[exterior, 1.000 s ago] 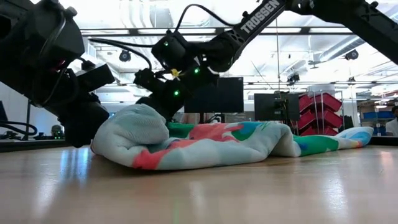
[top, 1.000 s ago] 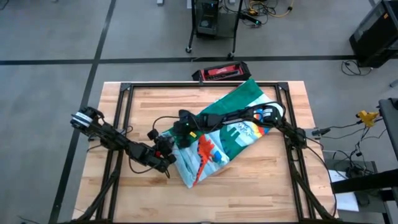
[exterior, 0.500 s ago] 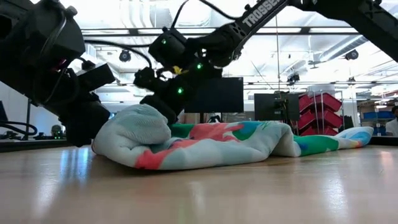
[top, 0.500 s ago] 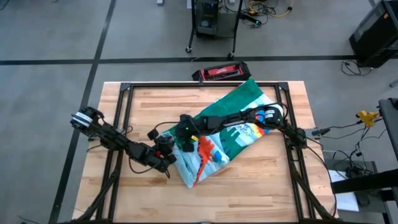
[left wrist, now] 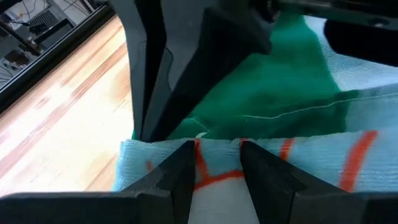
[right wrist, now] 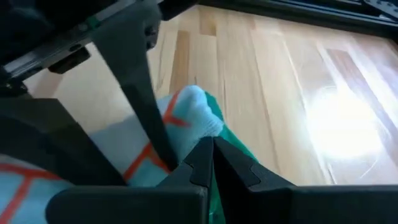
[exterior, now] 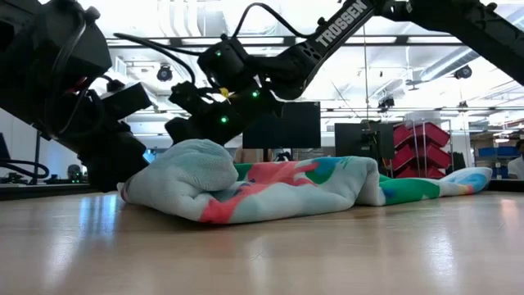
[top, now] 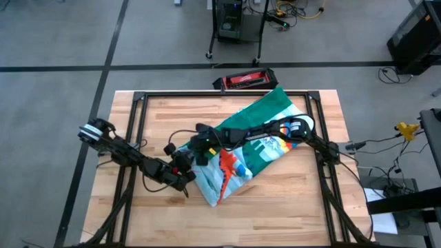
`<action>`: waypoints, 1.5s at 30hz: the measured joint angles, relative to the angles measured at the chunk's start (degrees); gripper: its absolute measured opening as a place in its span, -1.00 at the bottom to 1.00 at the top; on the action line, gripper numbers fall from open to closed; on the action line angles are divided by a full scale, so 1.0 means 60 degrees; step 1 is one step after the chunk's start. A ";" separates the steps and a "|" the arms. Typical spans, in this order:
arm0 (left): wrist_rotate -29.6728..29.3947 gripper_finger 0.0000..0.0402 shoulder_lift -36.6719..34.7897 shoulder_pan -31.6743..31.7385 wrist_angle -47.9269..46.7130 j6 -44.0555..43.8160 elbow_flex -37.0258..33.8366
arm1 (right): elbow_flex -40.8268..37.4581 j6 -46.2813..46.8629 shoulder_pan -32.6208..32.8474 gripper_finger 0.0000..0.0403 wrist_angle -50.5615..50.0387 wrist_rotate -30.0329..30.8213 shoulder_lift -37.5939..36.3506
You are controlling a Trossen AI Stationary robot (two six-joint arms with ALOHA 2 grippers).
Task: Roll towel
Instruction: Roll the multi-color dinosaur print towel
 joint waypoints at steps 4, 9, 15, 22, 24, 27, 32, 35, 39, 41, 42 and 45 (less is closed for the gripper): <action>0.0004 -0.41 0.0000 0.0000 -0.0001 -0.0001 -0.0005 | -0.0009 -0.0250 0.0016 -1.00 -0.0530 0.0086 -0.0137; 0.0062 -0.41 0.0000 -0.0007 -0.0059 0.0065 -0.0009 | -0.0067 -0.0870 0.0499 -1.00 -0.1597 0.0241 -0.0816; 0.0367 -0.41 -0.0017 -0.0304 -0.0284 0.0407 -0.0005 | -0.0421 -0.0660 0.0964 -1.00 -0.1991 0.0246 -0.1020; 0.0429 -0.41 -0.0346 -0.0945 -0.1057 0.0061 -0.0012 | -0.0475 -0.0445 0.1350 -1.00 -0.2086 0.0515 -0.0943; 0.0540 -0.41 -0.0530 -0.1070 -0.1159 0.0061 -0.0020 | -0.0474 -0.0438 0.1398 -1.00 -0.1841 0.0505 -0.0947; 0.0545 -0.41 -0.0859 -0.1143 -0.1290 0.0058 -0.0027 | -0.0474 -0.0392 0.1385 -1.00 -0.1675 0.0518 -0.0854; 0.0471 -0.41 -0.1098 -0.1169 -0.1282 0.0054 -0.0030 | -0.0458 -0.0259 0.1384 -1.00 -0.1389 0.0483 -0.0609; 0.0336 -0.41 -0.1104 -0.1177 -0.1270 0.0035 -0.0030 | -0.0456 -0.0256 0.1388 -1.00 -0.1200 0.0447 -0.0423; 0.0181 -0.41 -0.1110 -0.1177 -0.1212 -0.0125 -0.0067 | -0.0444 -0.0095 0.1384 -1.00 -0.0976 0.0460 -0.0096; 0.0087 -0.41 -0.1109 -0.1177 -0.1207 -0.0194 -0.0145 | -0.0437 0.0054 0.1384 -1.00 -0.0762 0.0490 -0.0022; 0.0003 -0.41 -0.1106 -0.1177 -0.1196 -0.0257 -0.0175 | -0.0437 0.0097 0.1384 -1.00 -0.0674 0.0492 0.0011; -0.0069 -0.41 -0.1071 -0.1173 -0.1141 -0.0402 -0.0290 | -0.0437 0.0191 0.1424 -1.00 -0.0390 0.0498 0.0062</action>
